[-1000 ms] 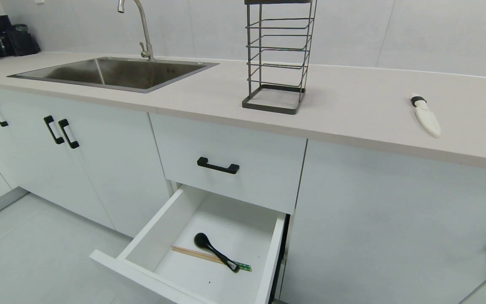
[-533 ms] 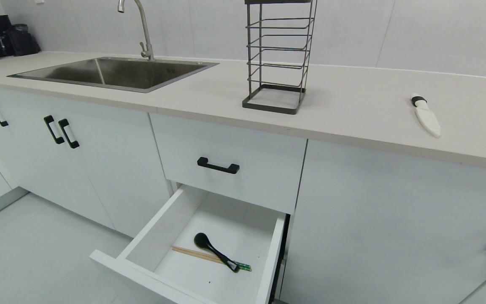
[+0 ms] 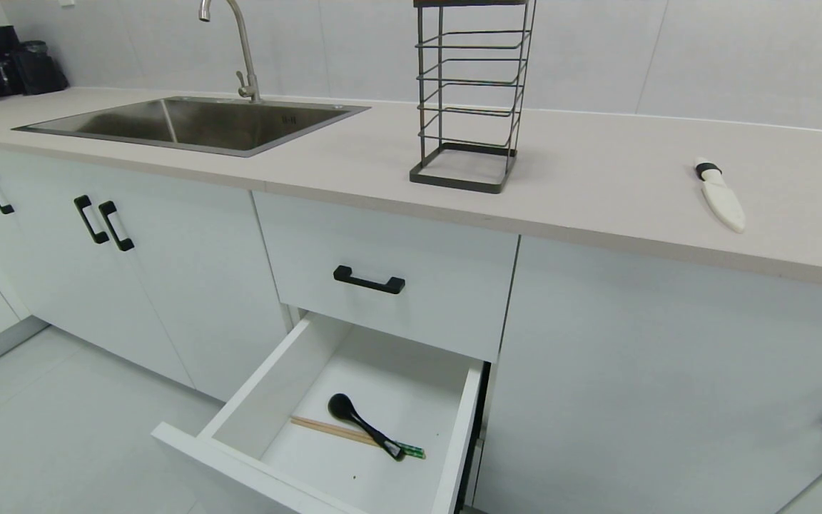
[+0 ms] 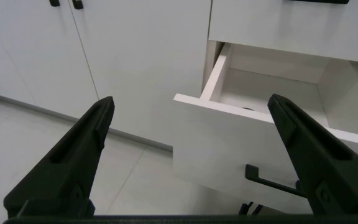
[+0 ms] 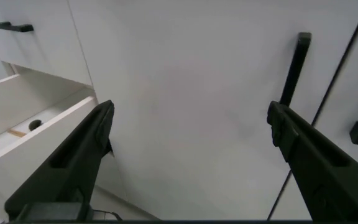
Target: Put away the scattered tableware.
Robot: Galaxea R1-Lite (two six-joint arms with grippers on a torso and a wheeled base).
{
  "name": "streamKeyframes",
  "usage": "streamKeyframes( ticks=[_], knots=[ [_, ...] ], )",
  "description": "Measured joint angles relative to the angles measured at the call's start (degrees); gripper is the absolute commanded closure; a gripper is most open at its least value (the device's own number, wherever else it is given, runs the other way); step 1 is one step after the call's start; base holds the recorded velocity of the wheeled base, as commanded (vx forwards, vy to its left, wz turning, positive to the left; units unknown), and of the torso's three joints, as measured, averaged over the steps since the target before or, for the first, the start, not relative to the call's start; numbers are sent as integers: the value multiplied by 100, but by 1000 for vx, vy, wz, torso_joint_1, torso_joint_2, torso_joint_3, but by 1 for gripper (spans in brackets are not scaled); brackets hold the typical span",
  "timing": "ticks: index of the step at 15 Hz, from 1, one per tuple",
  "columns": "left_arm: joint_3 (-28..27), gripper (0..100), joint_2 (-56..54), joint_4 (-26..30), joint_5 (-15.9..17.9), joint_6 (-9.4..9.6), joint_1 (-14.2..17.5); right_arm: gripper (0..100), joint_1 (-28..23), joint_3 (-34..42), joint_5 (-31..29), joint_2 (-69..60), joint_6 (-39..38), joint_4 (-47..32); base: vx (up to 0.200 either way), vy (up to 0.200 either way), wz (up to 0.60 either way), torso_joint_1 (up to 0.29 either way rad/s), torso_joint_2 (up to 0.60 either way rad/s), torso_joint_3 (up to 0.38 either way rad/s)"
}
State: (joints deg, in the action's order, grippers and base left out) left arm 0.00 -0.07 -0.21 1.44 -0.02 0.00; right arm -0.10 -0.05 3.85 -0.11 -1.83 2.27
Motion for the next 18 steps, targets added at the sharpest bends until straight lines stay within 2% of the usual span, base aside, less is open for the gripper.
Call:
streamKeyframes(
  ticks=[1, 4, 5, 7, 8, 9, 13, 15, 16, 18],
  knots=[
    [0, 0, 0, -1, 1, 2, 0, 0, 0, 0, -364, 0, 22, -278, 0, 0, 0, 0, 0, 0],
    [0, 0, 0, -1, 50, 46, 0, 0, 0, -9, -456, 0, 50, -262, 0, 0, 0, 0, 0, 0],
    [0, 0, 0, -34, 222, 133, 0, 0, 0, -11, -456, 0, 52, -265, 0, 0, 0, 0, 0, 0],
    [-46, 0, 5, -1011, 360, 251, 0, 0, 0, -13, -456, 0, 50, -262, 0, 0, 0, 0, 0, 0],
    [-189, 0, 17, -1268, 435, 289, 7, 0, 0, -13, -456, 0, 50, -262, 0, 0, 0, 0, 0, 0],
    [-443, 0, 69, -1273, 666, 313, 10, 0, 0, -13, -456, 0, 50, -262, 0, 0, 0, 0, 0, 0],
    [-1030, 0, 672, 41, 1462, 172, -206, 0, 0, -13, -453, 0, 50, -262, 0, 0, 0, 0, 0, 0],
    [-1182, 0, 1410, 300, 1641, 166, -294, 0, 0, -13, -453, 0, 50, -262, 0, 0, 0, 0, 0, 0],
    [-1234, 0, 1931, 360, 1694, 213, -317, 0, 0, -13, -456, 0, 50, -262, 0, 0, 0, 0, 0, 0],
    [-1287, 0, 2857, 408, 1738, 482, -396, 0, 0, -13, -456, 0, 50, -262, 0, 0, 0, 0, 0, 0]
  ],
)
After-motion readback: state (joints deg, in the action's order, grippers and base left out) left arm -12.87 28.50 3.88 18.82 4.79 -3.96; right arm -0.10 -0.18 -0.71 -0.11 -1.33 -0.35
